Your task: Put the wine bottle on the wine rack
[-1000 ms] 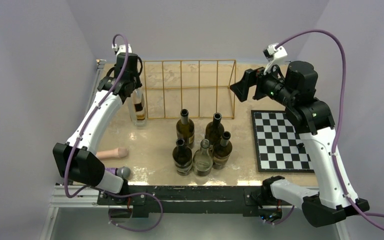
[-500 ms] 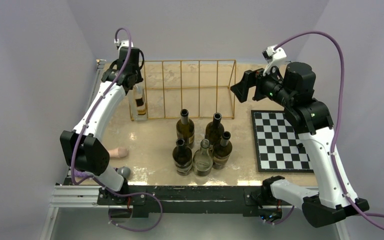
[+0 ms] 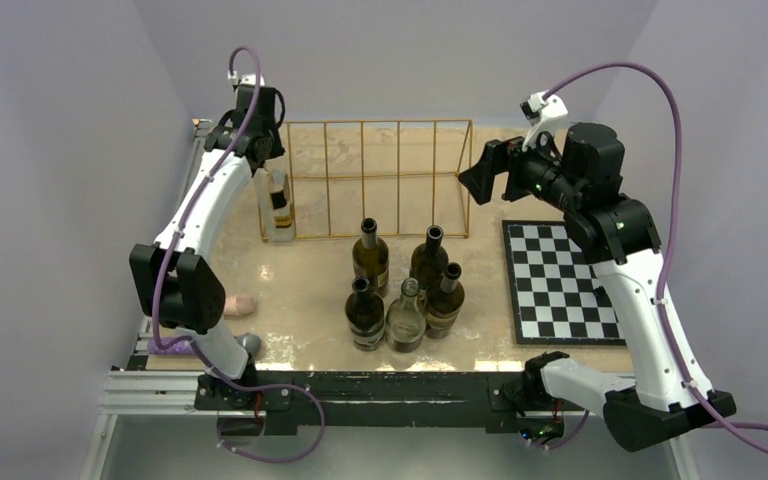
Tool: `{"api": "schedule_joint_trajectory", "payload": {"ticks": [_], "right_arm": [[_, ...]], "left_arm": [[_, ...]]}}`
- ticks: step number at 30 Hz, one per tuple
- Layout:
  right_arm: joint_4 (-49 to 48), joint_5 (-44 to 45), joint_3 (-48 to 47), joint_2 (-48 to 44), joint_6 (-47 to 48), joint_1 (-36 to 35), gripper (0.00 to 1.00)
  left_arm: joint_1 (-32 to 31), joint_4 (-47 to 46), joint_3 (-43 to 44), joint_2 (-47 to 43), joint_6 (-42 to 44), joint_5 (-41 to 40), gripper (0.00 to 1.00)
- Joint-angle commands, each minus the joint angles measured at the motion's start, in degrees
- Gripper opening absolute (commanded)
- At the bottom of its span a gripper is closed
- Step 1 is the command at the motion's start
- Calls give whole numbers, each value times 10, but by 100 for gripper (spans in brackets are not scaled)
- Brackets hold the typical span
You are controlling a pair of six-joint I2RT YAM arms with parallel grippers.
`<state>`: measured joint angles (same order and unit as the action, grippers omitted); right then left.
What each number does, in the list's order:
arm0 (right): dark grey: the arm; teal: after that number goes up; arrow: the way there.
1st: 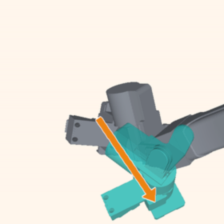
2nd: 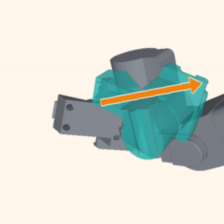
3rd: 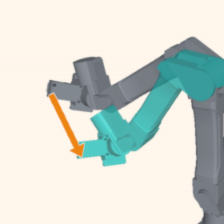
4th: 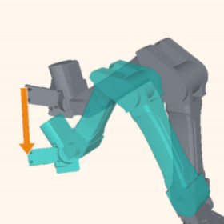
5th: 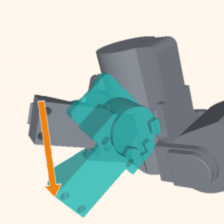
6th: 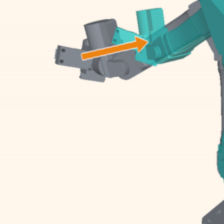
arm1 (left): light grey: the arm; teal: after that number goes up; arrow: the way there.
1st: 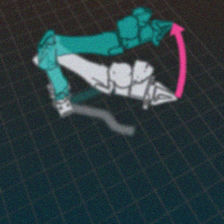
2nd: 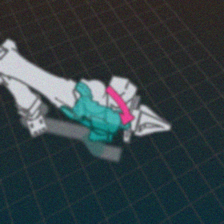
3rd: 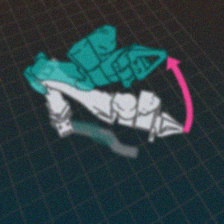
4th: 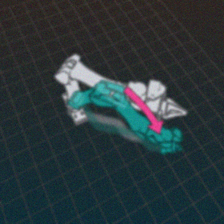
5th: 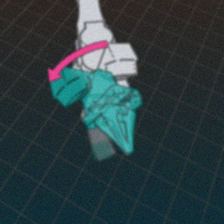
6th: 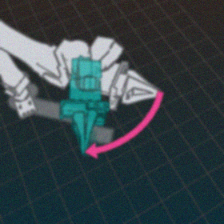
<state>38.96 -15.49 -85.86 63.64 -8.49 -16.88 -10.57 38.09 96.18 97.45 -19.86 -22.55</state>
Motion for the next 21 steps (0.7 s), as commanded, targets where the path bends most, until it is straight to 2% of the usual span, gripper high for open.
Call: {"api": "schedule_joint_trajectory", "payload": {"ticks": [1, 12, 17, 19, 21], "right_arm": [[-20, 1, -14, 11, -16, -1, 98], [-23, -1, -15, 14, -34, -1, 98], [-29, -1, -14, 14, -41, -1, 97], [-30, 1, -14, 14, -41, -1, 97], [-30, 3, -12, 14, -41, -1, 97]], "left_arm": [[14, -41, 48, 24, 12, 24, 3], [23, -39, 119, 111, 29, 37, 11], [26, -28, 137, 127, 29, 44, 27], [27, -24, 139, 126, 29, 47, 40], [27, -20, 137, 125, 29, 51, 47]]}}
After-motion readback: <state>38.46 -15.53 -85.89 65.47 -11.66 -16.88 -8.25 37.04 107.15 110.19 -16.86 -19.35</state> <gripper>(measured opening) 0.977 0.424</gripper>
